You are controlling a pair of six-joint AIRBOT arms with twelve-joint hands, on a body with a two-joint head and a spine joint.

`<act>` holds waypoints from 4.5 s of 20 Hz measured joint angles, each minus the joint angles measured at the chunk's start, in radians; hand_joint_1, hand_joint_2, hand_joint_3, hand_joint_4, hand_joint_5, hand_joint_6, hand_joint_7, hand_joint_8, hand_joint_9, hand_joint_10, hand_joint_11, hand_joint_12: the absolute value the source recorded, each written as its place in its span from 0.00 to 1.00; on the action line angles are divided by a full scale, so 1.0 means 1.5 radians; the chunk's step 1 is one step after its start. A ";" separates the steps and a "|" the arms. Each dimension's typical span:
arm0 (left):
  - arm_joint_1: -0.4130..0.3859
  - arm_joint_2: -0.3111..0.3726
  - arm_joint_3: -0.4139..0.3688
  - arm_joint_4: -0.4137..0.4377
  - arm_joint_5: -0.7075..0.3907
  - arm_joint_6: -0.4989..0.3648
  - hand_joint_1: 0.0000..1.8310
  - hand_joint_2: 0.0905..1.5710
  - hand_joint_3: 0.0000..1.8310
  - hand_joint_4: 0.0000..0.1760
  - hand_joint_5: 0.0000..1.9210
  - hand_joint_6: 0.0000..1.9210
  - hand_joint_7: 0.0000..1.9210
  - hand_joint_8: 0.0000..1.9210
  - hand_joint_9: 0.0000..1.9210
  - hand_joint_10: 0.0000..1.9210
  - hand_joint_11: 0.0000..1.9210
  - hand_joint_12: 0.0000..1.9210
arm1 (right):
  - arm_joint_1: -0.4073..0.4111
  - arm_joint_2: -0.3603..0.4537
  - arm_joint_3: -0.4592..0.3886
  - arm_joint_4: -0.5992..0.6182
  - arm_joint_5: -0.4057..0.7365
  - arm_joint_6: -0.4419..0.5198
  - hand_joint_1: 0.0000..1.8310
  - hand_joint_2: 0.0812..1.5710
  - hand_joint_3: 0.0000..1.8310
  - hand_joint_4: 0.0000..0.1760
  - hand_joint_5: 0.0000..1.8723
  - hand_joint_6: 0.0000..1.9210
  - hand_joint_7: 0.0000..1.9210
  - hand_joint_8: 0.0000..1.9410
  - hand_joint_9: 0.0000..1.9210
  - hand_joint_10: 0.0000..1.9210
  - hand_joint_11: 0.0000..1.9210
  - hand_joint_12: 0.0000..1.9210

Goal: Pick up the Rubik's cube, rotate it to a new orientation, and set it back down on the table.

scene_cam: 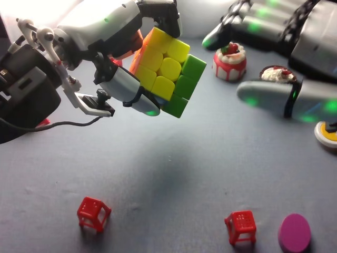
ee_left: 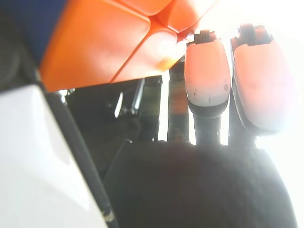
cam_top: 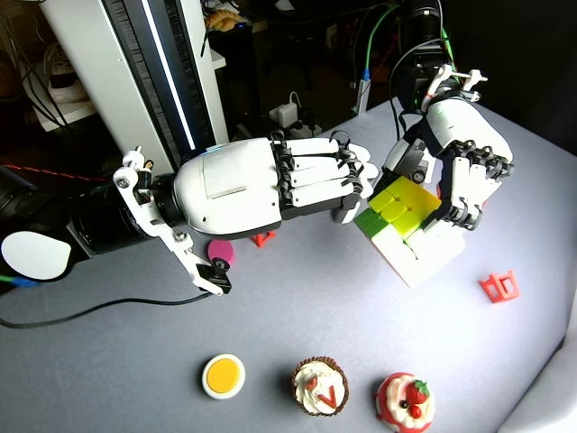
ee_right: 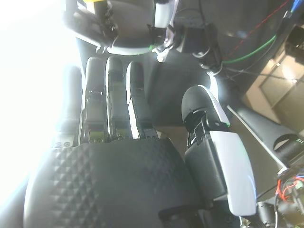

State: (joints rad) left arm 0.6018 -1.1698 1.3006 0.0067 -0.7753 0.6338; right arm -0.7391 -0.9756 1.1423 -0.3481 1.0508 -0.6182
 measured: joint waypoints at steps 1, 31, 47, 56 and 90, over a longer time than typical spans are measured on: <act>0.001 0.001 0.000 -0.001 0.000 0.000 0.81 0.38 0.61 0.00 0.61 1.00 0.74 1.00 0.78 1.00 0.84 1.00 | 0.000 0.000 0.001 0.008 0.001 0.000 0.00 0.89 0.00 0.00 0.05 0.40 0.02 0.47 0.00 0.76 0.00 1.00; -0.004 0.000 -0.004 0.011 -0.024 -0.005 0.61 0.34 0.79 0.00 0.51 1.00 0.72 1.00 0.79 1.00 0.85 1.00 | -0.058 -0.080 0.082 0.038 -0.046 0.000 0.00 0.89 0.00 0.00 0.00 0.00 0.04 0.00 0.02 0.12 0.00 0.23; 0.014 -0.008 0.001 -0.004 -0.039 -0.017 0.75 0.31 0.70 0.00 0.64 1.00 0.70 1.00 0.76 1.00 0.81 1.00 | -0.072 -0.063 0.078 0.084 -0.042 0.000 0.00 0.87 0.00 0.00 0.07 0.03 0.02 0.01 0.01 0.00 0.00 0.00; 0.044 -0.069 0.068 -0.052 0.028 -0.085 0.61 0.46 0.67 0.33 0.40 0.99 0.41 1.00 0.49 1.00 0.56 1.00 | -0.072 -0.037 0.058 0.141 -0.033 0.000 0.00 0.89 0.00 0.00 0.06 0.02 0.04 0.01 0.04 0.02 0.01 0.01; 0.110 0.122 -0.090 -0.022 -0.088 0.064 0.00 0.60 0.00 0.42 0.00 0.00 0.00 0.00 0.00 0.00 0.00 0.00 | -0.072 0.066 -0.042 0.194 -0.001 0.000 0.00 0.78 0.00 0.00 0.00 0.00 0.00 0.00 0.00 0.00 0.00 0.00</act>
State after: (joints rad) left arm 0.7662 -0.9871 1.1656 -0.0257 -0.9077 0.7300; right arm -0.8467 -0.8768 1.0794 -0.0578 1.0496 -0.6182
